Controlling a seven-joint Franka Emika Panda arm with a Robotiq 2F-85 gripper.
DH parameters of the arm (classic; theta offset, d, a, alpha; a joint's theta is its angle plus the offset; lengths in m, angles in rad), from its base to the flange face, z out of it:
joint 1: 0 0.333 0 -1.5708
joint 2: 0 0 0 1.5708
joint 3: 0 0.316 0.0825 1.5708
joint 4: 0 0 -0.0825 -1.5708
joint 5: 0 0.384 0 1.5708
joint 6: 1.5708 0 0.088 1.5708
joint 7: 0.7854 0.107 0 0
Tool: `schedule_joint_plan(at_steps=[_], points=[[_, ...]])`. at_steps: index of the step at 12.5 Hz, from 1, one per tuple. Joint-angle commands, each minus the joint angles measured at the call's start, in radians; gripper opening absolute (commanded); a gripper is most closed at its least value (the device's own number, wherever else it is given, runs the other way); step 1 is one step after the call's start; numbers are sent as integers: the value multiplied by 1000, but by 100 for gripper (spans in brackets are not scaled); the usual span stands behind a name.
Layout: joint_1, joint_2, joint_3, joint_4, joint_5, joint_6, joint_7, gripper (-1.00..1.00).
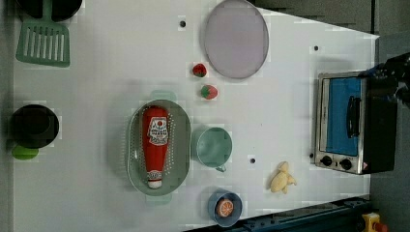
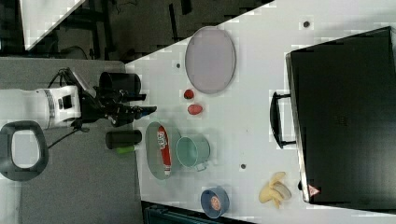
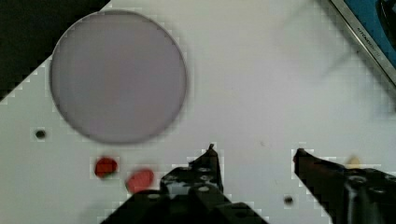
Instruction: Pick ketchup from strainer and place it on the table
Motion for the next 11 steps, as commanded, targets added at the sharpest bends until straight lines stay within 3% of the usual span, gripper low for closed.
schedule_joint_plan(at_steps=[1, 3, 11], points=[[-89, -273, 76, -120, 41, -187, 56, 58], [-81, -267, 108, -119, 41, -187, 56, 99], [-56, -205, 375, -120, 41, -137, 73, 100]])
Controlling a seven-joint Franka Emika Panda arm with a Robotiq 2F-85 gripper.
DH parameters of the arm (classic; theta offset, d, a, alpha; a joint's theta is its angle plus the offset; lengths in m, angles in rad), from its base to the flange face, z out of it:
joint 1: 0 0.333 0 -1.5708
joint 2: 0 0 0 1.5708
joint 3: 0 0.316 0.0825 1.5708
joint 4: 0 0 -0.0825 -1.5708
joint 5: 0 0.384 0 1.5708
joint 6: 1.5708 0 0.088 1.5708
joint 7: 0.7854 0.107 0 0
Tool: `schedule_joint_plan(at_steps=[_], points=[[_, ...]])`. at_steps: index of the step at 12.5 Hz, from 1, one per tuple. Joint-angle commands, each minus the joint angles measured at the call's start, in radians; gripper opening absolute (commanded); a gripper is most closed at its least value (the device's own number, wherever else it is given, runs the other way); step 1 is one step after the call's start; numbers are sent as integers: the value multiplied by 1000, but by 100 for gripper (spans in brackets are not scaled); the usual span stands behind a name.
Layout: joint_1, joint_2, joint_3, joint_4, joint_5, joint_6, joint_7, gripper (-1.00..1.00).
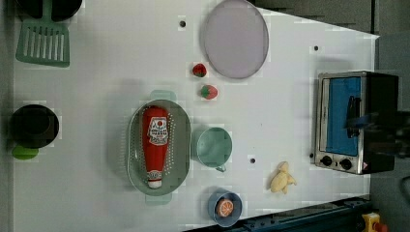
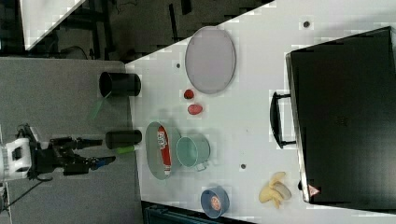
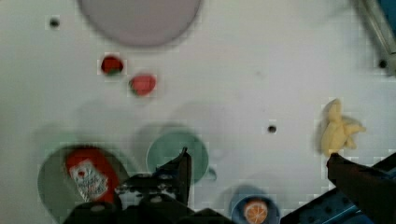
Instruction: Pick ketchup from strainer and place it on the table
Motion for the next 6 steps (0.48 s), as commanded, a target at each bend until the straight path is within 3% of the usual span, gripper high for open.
schedule_joint_plan(at_steps=[1, 6], points=[[4, 45, 98, -21, -2, 49, 56, 100], [11, 139, 292, -63, -2, 204, 56, 100]])
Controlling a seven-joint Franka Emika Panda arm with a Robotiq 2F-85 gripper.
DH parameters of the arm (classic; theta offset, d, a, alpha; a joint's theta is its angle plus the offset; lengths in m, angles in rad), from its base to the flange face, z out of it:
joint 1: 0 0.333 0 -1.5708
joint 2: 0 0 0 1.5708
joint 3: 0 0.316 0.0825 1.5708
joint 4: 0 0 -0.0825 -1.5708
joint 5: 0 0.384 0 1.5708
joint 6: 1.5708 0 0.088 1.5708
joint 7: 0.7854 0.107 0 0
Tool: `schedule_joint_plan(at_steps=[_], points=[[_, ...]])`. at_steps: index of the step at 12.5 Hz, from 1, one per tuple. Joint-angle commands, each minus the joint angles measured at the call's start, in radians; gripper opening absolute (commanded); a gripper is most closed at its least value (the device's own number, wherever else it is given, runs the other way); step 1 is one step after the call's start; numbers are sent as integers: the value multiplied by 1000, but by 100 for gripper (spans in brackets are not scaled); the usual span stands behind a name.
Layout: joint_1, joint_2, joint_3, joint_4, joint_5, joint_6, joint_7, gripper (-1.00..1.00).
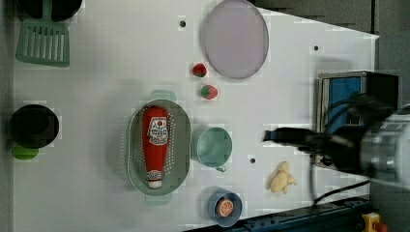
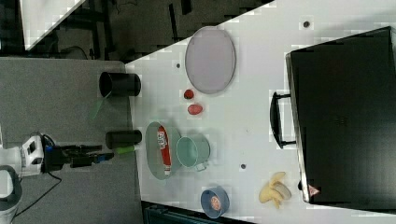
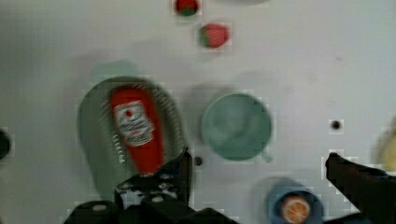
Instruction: Pick ketchup from strainer and place it on the table
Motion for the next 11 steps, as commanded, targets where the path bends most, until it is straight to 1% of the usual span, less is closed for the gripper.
schedule_joint_plan(at_steps=[1, 4, 6, 11], points=[[1, 44, 72, -47, -5, 82, 50, 100], [3, 117, 147, -108, -6, 191, 50, 100], [4, 166, 176, -161, -14, 313, 51, 100], [19, 289, 187, -296, -89, 626, 52, 100]])
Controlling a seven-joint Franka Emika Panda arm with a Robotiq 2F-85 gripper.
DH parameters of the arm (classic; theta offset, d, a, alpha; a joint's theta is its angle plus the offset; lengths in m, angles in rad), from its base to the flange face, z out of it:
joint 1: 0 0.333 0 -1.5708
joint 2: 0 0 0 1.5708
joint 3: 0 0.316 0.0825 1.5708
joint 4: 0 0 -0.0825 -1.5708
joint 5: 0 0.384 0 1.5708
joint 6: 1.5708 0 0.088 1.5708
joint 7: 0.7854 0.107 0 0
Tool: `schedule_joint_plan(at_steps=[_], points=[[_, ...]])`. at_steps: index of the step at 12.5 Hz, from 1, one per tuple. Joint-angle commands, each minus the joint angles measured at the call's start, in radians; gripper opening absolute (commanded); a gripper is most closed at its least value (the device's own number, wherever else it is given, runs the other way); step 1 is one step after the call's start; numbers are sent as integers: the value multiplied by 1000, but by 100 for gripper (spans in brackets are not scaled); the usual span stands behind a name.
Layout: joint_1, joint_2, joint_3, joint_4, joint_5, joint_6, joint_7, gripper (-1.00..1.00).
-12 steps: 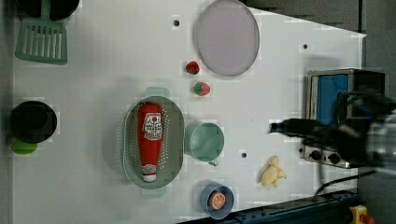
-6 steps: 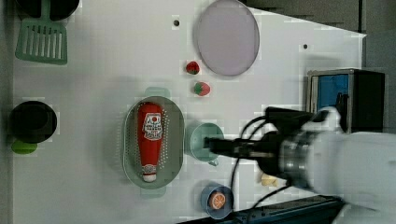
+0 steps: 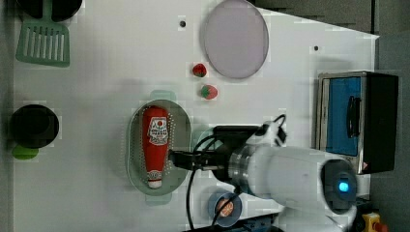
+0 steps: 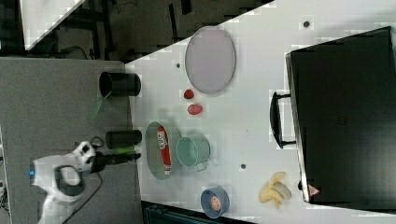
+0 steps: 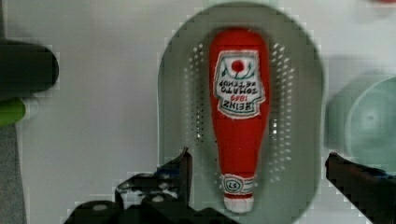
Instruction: Pick ketchup from strainer and place it on the table
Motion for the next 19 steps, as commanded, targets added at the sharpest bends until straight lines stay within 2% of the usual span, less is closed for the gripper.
schedule_joint_plan(at_steps=[1, 7, 13, 14, 17, 19], points=[[-4, 67, -13, -39, -68, 106, 51, 100], [7, 255, -20, -53, -181, 239, 181, 100], [49, 388, -95, -23, -313, 312, 206, 100], [64, 408, -113, -8, -320, 312, 206, 91], [111, 472, -153, 44, -330, 332, 206, 18], [117, 473, -153, 62, -329, 335, 206, 13]])
